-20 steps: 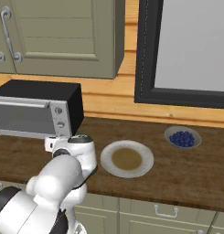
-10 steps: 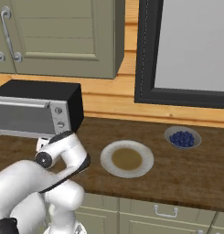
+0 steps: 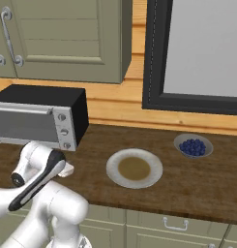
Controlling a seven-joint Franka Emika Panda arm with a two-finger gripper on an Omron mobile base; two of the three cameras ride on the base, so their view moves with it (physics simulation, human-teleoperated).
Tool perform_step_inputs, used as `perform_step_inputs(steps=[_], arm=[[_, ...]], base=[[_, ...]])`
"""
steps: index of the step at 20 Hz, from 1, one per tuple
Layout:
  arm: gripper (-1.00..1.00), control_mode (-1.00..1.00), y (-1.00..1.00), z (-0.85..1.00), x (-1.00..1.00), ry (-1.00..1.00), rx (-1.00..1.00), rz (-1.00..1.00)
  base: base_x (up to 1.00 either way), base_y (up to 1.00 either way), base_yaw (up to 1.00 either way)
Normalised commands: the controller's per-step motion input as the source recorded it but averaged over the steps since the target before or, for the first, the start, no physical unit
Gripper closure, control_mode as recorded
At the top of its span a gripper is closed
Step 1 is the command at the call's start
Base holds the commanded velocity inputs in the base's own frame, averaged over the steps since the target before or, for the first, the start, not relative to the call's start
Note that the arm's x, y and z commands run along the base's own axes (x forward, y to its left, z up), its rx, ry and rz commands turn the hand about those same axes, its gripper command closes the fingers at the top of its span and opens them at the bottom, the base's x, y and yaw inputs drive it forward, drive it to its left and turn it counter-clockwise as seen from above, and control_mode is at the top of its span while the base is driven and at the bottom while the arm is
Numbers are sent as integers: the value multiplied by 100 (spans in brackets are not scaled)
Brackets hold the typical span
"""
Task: Pick up the kebab skewer and baguette bread, and place them inside the toaster oven. Close the toaster oven door and start by setting the timer.
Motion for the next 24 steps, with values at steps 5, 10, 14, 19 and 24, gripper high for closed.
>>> perform_step_inputs(steps=[5,10,14,19,24], arm=[[-100,-100,18,0,19,-13,-3,0],[-100,-100,27,0,5,-13,-3,0],[-100,-100,3,0,5,-9,-3,-1],[-100,-100,-13,2,0,-6,-5,-2],[-100,-100,-1,0,11,-3,-4,0]], base=[[0,0,0],[0,0,0],[0,0,0],[0,0,0],[0,0,0]])
